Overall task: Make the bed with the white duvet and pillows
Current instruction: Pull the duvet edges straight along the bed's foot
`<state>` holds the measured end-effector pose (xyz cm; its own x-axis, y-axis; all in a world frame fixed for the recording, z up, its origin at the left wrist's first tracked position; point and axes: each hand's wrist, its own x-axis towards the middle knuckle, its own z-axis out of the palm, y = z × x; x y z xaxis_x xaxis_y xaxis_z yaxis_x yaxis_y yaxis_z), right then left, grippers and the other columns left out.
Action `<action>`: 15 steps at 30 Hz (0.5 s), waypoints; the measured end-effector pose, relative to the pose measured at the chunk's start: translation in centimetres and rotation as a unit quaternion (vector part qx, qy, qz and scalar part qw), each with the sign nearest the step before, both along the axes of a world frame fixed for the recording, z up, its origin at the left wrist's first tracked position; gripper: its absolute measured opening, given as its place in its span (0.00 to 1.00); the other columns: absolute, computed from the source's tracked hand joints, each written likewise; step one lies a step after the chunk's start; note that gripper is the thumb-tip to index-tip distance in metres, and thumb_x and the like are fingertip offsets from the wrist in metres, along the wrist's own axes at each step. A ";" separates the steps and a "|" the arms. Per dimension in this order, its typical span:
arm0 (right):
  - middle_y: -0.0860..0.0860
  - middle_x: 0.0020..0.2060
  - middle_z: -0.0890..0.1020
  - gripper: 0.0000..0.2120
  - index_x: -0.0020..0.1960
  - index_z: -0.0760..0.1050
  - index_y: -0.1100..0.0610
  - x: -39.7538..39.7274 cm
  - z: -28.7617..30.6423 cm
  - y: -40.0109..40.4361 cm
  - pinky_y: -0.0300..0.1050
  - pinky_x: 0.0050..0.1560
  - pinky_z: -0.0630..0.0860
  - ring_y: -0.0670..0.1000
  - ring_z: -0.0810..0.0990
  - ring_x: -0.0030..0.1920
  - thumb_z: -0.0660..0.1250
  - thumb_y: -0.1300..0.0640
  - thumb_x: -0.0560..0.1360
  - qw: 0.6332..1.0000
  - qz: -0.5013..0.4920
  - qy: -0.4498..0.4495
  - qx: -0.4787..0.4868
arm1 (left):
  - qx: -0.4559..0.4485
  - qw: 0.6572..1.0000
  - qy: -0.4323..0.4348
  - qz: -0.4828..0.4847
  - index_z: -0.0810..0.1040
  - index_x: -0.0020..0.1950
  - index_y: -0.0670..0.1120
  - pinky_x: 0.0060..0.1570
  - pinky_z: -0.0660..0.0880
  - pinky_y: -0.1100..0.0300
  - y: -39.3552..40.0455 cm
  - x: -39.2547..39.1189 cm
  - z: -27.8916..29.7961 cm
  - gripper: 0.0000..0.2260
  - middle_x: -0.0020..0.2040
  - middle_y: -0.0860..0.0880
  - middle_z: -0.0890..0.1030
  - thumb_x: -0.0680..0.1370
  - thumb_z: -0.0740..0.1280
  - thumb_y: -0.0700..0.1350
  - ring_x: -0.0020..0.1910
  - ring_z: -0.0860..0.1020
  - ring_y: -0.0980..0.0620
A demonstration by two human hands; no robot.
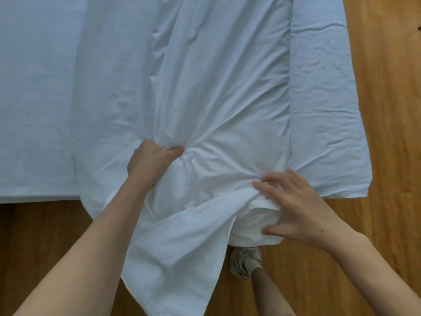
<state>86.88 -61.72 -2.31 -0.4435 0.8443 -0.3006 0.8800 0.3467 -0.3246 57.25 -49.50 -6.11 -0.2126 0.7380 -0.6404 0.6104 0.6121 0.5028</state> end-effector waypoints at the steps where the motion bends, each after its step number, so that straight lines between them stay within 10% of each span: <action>1: 0.50 0.62 0.71 0.47 0.71 0.65 0.49 0.6 -0.2 -0.4 0.52 0.65 0.67 0.51 0.67 0.63 0.77 0.37 0.57 1.000 -0.023 0.008 0.007 | 0.008 1.000 -0.006 0.014 0.82 0.56 0.45 0.54 0.77 0.48 -0.1 0.1 0.2 0.33 0.52 0.44 0.83 0.58 0.72 0.64 0.53 0.80 0.44; 5: 0.53 0.57 0.72 0.39 0.64 0.69 0.52 1.1 -2.4 -1.6 0.52 0.51 0.77 0.51 0.69 0.56 0.80 0.43 0.58 0.988 -0.132 0.067 0.047 | 0.026 0.999 -0.006 0.045 0.82 0.53 0.45 0.53 0.77 0.46 -0.5 0.0 0.6 0.33 0.48 0.45 0.83 0.56 0.71 0.65 0.49 0.81 0.43; 15: 0.52 0.25 0.71 0.12 0.32 0.70 0.61 -0.9 -4.7 -5.0 0.36 0.25 0.58 0.47 0.66 0.25 0.63 0.56 0.71 0.914 -0.322 0.106 0.222 | 0.027 0.988 -0.130 0.073 0.79 0.50 0.50 0.42 0.76 0.61 -1.8 0.8 2.0 0.11 0.43 0.54 0.82 0.70 0.75 0.44 0.42 0.80 0.56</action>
<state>85.99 -66.73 -7.01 0.1791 0.9689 0.1708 0.8818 -0.0811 -0.4646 58.04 -51.32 -4.15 -0.1516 0.7468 -0.6476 0.3633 0.6514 0.6661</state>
